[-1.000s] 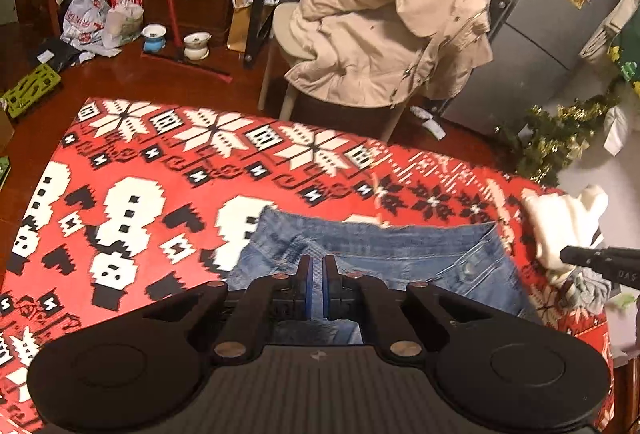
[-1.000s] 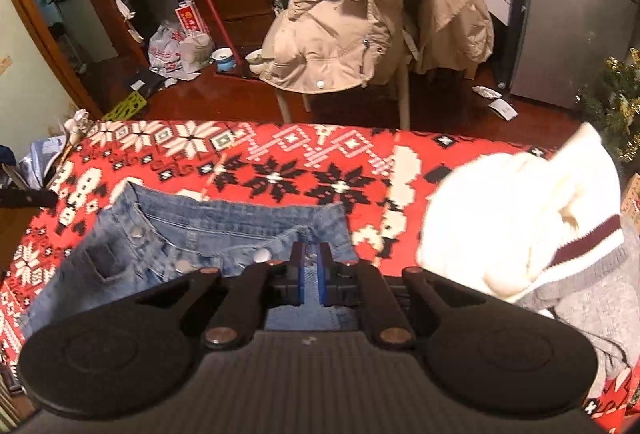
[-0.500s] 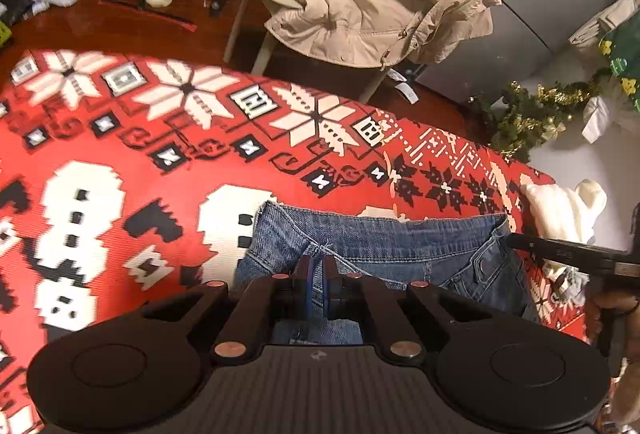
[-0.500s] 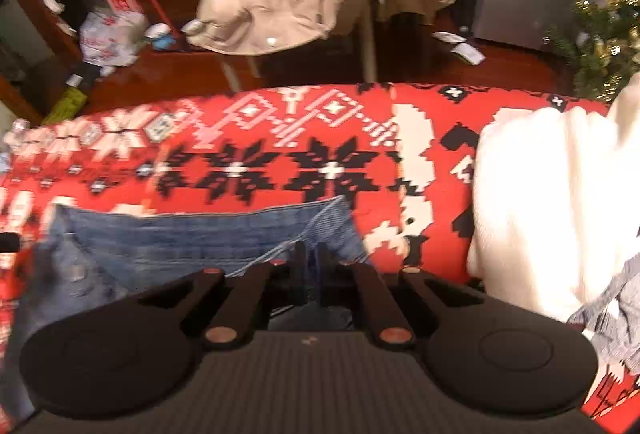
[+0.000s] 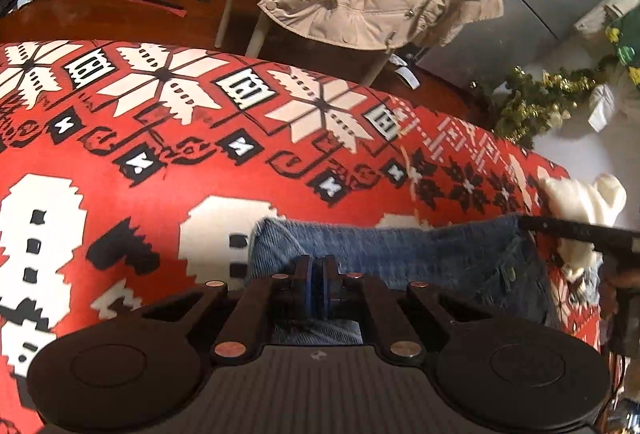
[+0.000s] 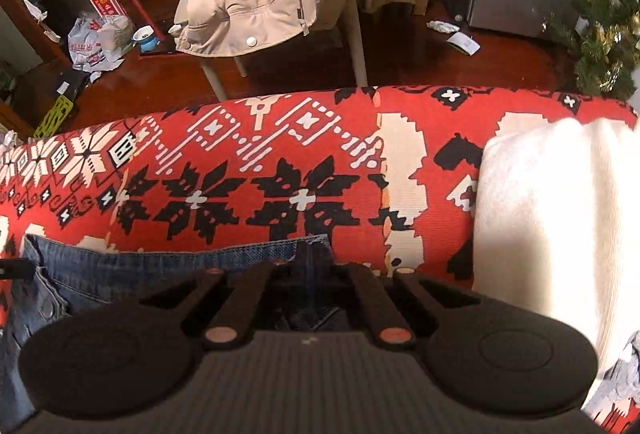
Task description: Fold clothes
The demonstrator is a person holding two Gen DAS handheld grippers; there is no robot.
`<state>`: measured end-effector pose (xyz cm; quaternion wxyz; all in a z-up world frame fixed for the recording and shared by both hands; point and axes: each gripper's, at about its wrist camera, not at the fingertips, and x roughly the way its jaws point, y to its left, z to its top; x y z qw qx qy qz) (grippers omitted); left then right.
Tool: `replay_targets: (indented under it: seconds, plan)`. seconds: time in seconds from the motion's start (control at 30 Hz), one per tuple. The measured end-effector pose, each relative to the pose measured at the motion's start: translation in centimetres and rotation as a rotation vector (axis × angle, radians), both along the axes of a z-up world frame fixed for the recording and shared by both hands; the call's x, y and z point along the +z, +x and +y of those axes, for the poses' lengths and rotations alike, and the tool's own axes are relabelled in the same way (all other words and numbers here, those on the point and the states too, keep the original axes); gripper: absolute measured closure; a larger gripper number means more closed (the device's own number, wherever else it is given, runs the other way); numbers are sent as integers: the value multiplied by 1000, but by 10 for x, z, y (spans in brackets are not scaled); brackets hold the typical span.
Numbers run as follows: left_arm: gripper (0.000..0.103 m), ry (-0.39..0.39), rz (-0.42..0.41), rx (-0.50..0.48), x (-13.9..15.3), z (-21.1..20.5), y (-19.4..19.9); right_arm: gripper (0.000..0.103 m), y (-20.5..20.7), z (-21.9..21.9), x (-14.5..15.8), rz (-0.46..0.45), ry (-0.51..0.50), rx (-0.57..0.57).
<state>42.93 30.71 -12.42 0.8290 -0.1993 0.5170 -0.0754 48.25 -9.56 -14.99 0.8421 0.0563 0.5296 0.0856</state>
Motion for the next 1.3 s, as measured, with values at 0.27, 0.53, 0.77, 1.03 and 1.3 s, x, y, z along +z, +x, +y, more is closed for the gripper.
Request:
replay_targets:
  seconds: [0.27,0.53,0.77,1.03,1.3]
  plan:
    - [102,29,6,5,-1,9,27,103,-4,-7,-1,-5,38,-17]
    - [100,119,-18,-48,36,1,29,101,-12,1,14,-3,39,-13]
    - [100,155,33,-53,29,6,13,101,-26,10,14,20,9,-5]
    - [98,160,59,-60,5,9,18,101,-35,27,6,19,-15,38]
    - [99,77,11,-20,25,8,13,99,-32,37,19,10,-6,60]
